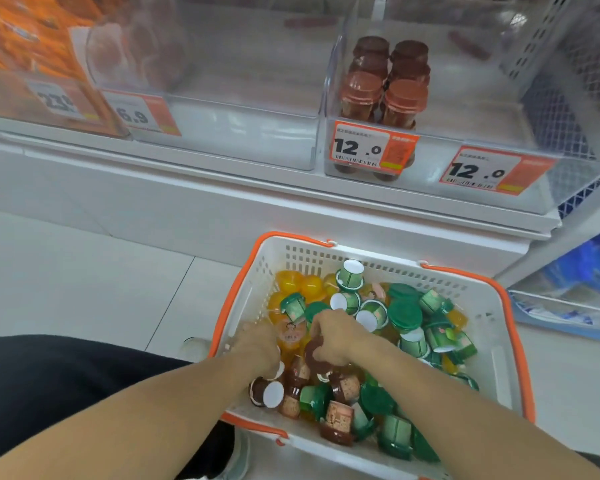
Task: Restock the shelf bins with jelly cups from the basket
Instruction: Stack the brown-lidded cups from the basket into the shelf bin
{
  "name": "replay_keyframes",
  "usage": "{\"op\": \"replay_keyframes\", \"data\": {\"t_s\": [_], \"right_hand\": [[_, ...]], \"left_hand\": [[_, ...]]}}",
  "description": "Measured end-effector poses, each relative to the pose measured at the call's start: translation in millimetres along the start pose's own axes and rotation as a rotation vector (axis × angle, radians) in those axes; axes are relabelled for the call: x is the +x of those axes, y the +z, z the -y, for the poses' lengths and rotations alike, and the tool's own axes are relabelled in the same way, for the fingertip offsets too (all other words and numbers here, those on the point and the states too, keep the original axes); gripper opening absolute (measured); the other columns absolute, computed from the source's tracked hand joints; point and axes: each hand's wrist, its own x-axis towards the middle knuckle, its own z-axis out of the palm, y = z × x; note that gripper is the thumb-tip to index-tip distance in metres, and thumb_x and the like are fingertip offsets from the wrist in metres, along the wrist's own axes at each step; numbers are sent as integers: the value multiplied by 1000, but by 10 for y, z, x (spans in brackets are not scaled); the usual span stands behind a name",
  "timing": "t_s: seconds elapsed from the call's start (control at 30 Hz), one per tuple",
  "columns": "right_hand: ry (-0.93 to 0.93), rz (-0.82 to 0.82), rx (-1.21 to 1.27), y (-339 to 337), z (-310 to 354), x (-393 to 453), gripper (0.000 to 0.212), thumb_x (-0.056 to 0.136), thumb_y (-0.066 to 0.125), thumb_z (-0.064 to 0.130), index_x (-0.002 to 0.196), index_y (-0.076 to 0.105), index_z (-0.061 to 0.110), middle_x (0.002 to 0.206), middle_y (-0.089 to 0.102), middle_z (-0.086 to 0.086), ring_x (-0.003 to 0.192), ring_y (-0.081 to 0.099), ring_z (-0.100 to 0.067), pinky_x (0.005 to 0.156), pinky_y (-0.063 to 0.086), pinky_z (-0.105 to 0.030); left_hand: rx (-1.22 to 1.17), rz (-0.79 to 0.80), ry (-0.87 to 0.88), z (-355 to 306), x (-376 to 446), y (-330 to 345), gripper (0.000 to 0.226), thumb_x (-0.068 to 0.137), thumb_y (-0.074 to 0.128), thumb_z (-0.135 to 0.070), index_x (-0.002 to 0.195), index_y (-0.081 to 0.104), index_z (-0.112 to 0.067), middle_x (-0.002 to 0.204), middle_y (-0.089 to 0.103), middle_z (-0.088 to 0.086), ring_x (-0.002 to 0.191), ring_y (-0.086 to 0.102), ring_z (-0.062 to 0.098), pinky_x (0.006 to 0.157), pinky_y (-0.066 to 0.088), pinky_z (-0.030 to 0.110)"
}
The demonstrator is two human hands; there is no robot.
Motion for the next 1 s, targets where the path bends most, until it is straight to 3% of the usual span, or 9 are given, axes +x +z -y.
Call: {"op": "replay_keyframes", "data": {"t_s": [0.07, 0.2, 0.37, 0.43, 0.57, 0.67, 0.8, 0.9, 1.0], "right_hand": [[-24, 23, 74, -308, 43, -9, 32, 85, 73, 19, 116, 70, 14, 120, 64, -3, 107, 62, -23, 85, 51, -29], [-44, -35, 364, -1121, 47, -173, 19, 88, 72, 15, 107, 74, 15, 91, 68, -1, 79, 62, -14, 64, 45, -22], [-112, -106, 1140, -1862, -40, -529, 16, 93, 56, 0, 97, 71, 4, 78, 65, -9, 61, 49, -16, 53, 33, -26], [-172, -185, 1409, -2039, -49, -628, 17, 94, 52, 1, 100, 68, 3, 86, 66, -11, 64, 52, -16, 57, 35, -27], [-225, -234, 1746, -2212, 16, -778, 18, 95, 45, 5, 97, 62, 2, 84, 57, -14, 55, 40, -14, 50, 29, -23], [-270, -200, 1820, -2241, 98, -870, 16, 90, 44, 4, 96, 59, 4, 80, 57, -13, 53, 37, -13, 50, 26, -22], [-307, -234, 1713, -2276, 203, -967, 15, 71, 51, 8, 82, 61, 10, 67, 61, -5, 49, 39, -12, 54, 18, -25], [-319, -225, 1689, -2292, 231, -944, 20, 83, 48, 3, 88, 66, 8, 72, 66, -7, 60, 52, -16, 57, 33, -25], [-340, -242, 1622, -2284, 268, -887, 25, 86, 52, 3, 89, 77, 5, 90, 69, -14, 83, 61, -26, 78, 50, -39]], "left_hand": [[21, 66, 62, -16, -63, -130, 25, 83, 73, -23, 99, 58, -12, 101, 60, 2, 104, 60, 18, 87, 50, 27], [-115, 166, 166, 12, -171, -617, 38, 76, 78, -24, 64, 43, -16, 64, 42, -2, 62, 48, 12, 59, 42, 26], [-809, 127, 386, 184, -543, -1561, 27, 75, 74, 1, 94, 57, -4, 81, 59, 5, 63, 60, 7, 59, 50, 18], [-1225, 197, 547, 271, -700, -1892, 41, 70, 70, 12, 106, 55, 2, 93, 66, 13, 82, 69, 16, 74, 58, 26], [-1575, 274, 783, 344, -904, -2239, 81, 53, 66, 17, 130, 53, -6, 101, 64, 24, 94, 66, 34, 78, 58, 36], [-1696, 477, 903, 297, -975, -2289, 79, 57, 71, 9, 132, 52, -7, 101, 58, 28, 90, 60, 38, 73, 53, 39], [-1664, 606, 917, 193, -1031, -2335, 38, 76, 59, -28, 98, 62, 2, 91, 56, 25, 71, 54, 32, 61, 41, 36], [-1680, 564, 817, 125, -1056, -2309, 49, 80, 46, -47, 85, 60, 0, 75, 50, 18, 51, 44, 22, 51, 29, 28], [-1609, 572, 808, 78, -1061, -2285, 69, 84, 42, -72, 94, 55, -5, 72, 40, 15, 44, 41, 20, 45, 24, 26]]}}
